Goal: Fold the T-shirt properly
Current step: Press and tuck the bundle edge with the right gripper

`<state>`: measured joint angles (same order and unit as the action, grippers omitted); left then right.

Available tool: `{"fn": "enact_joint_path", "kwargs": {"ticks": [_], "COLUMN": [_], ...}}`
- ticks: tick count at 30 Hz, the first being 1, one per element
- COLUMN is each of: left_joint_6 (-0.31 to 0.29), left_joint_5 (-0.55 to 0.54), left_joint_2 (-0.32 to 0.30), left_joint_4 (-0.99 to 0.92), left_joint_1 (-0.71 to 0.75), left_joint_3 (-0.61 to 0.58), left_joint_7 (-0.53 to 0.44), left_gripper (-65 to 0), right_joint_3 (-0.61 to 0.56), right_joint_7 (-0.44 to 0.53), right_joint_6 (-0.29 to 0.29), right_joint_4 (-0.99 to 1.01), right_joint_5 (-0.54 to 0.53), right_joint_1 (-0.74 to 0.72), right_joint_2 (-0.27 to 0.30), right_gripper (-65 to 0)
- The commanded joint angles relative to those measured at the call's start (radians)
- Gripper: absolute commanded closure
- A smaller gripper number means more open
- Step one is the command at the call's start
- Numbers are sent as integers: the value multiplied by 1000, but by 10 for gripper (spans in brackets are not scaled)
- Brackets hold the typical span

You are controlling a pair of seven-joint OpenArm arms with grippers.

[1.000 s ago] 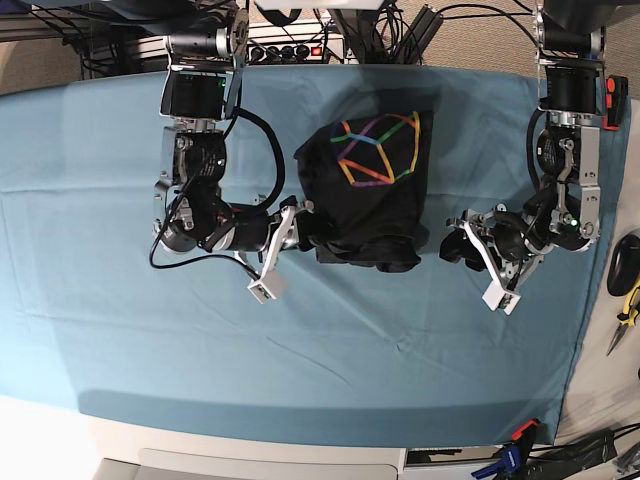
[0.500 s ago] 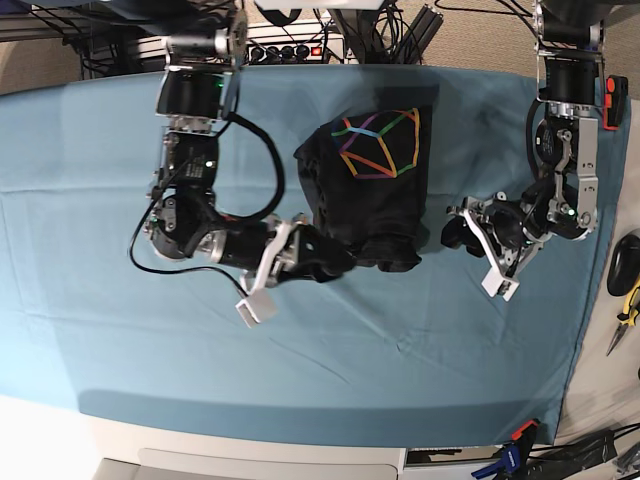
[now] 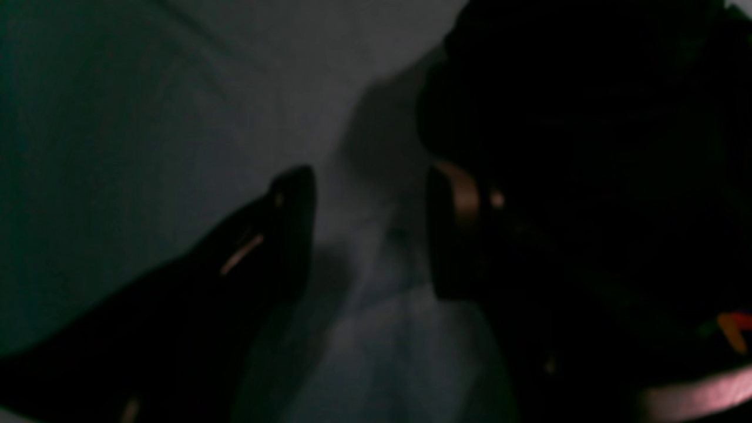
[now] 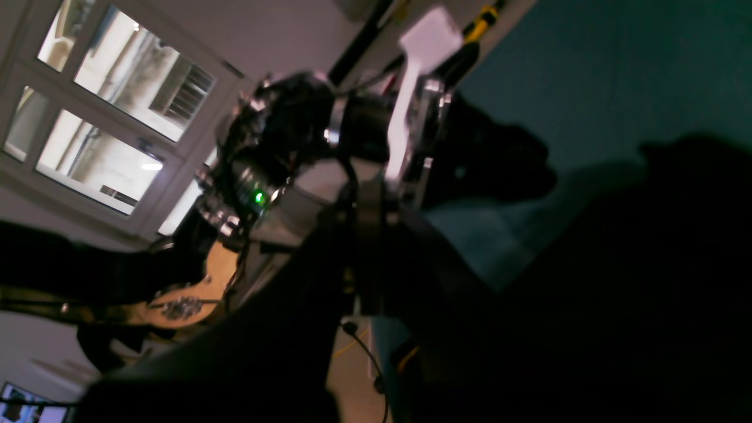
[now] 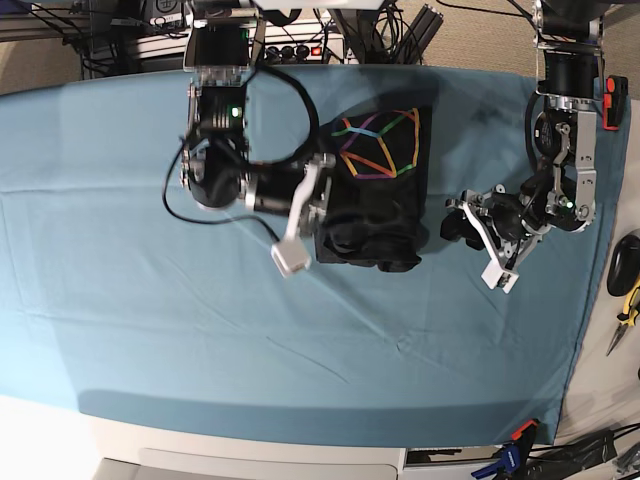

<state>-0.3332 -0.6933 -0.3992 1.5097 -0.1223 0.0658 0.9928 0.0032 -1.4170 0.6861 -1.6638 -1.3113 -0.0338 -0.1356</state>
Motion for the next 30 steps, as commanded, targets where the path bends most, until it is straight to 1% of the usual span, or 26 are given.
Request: {"fn": "enact_joint_path", "kwargs": {"ticks": [1, 4, 8, 10, 12, 14, 17, 21, 23, 25, 27, 30], "left_joint_6": [-6, -6, -6, -6, -6, -6, -6, -6, -6, -6, -6, -7], "left_joint_5": [-13, -13, -13, -13, -13, -13, -13, -13, -13, -13, -13, -13], "left_joint_2": [-11, -11, -11, -11, -11, -11, -11, -11, -11, -11, -11, -11], "left_joint_4": [14, 14, 14, 14, 14, 14, 14, 14, 14, 14, 14, 14], "left_joint_1": [-19, -19, -19, -19, -19, -19, -19, -19, -19, -19, -19, -19], "left_joint_3": [5, 5, 5, 5, 5, 5, 5, 5, 5, 5, 5, 5], "left_joint_7": [-18, -18, -18, -18, -18, -18, -18, -18, -18, -19, -22, -22], "left_gripper": [-315, -315, -315, -315, -315, -315, -315, -315, -315, -315, -315, -315], "right_joint_3": [-2, -3, -2, -2, -2, -2, -2, -2, -2, -2, -3, -3], "right_joint_7": [21, 21, 21, 21, 21, 21, 21, 32, 39, 39, 36, 26], "right_joint_6": [12, 12, 12, 12, 6, -31, -112, -209, -243, -257, -257, -250], "right_joint_4": [-44, -108, -150, -150, -150, -150, -150, -150, -150, -150, -150, -150], "right_joint_5": [-42, -34, 29, 89, 198, 346, 558, 760, 825, 842, 826, 734], "right_joint_1": [3, 71, 152, 190, 217, 228, 231, 231, 231, 233, 236, 237], "right_joint_2": [0, 13, 19, 19, 19, 19, 19, 19, 19, 19, 19, 19], "right_gripper": [0, 0, 0, 0, 0, 0, 0, 0, 0, 0, 0, 0]}}
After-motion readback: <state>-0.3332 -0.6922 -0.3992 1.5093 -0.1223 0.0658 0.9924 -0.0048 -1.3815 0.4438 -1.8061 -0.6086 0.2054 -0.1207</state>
